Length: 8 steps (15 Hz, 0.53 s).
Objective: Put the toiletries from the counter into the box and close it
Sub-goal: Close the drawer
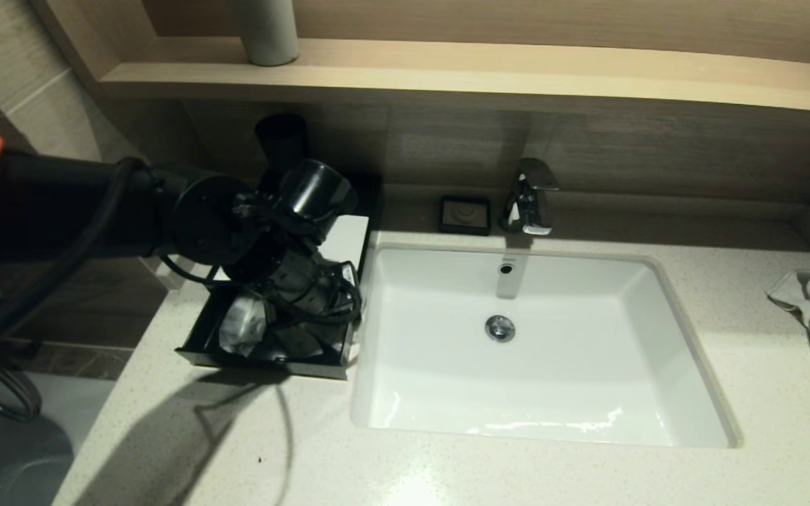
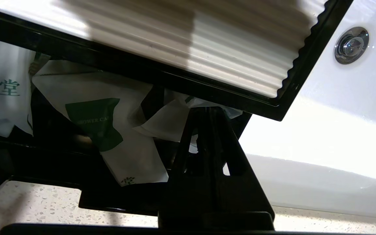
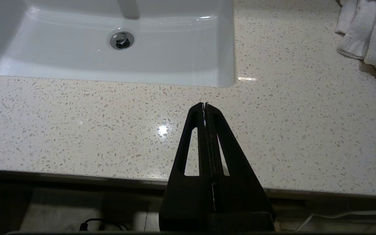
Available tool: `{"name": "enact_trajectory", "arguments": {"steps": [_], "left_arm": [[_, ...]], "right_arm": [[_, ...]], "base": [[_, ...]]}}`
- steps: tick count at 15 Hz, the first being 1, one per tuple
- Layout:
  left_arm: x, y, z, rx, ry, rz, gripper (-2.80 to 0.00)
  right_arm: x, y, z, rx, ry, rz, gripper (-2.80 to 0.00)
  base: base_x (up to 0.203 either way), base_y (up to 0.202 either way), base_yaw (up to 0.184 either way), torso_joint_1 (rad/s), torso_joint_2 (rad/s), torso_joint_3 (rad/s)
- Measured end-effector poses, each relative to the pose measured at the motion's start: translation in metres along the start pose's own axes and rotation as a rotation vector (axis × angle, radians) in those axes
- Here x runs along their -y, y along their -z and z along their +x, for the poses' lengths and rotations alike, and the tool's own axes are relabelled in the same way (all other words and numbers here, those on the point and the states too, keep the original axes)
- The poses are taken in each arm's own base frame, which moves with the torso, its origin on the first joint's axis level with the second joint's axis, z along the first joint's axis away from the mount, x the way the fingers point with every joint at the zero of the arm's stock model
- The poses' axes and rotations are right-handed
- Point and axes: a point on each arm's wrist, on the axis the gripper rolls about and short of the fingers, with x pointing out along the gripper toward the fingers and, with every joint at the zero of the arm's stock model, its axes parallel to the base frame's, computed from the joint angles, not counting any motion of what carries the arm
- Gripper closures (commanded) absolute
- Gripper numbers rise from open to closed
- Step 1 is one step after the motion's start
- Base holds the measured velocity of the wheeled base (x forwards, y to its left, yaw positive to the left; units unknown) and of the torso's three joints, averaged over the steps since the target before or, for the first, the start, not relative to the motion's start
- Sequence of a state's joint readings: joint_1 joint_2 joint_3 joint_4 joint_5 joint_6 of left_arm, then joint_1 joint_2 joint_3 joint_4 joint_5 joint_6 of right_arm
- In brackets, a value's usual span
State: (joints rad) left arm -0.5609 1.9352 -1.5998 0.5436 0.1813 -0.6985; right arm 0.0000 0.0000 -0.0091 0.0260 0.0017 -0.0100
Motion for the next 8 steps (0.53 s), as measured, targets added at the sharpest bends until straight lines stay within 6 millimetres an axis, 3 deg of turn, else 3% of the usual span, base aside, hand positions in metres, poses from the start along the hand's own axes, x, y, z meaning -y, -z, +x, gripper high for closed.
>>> {"name": "enact_trajectory", "arguments": {"steps": [8], "left_arm": [[-0.0018, 0.0, 0.008, -0.013, -0.017, 0.003, 0.0]], "right_arm": [[0.0, 0.0, 0.0, 0.0, 0.0, 0.0, 0.0]], "base": [[0.0, 0.0, 0.0, 0.0, 0.0, 0.0]]}}
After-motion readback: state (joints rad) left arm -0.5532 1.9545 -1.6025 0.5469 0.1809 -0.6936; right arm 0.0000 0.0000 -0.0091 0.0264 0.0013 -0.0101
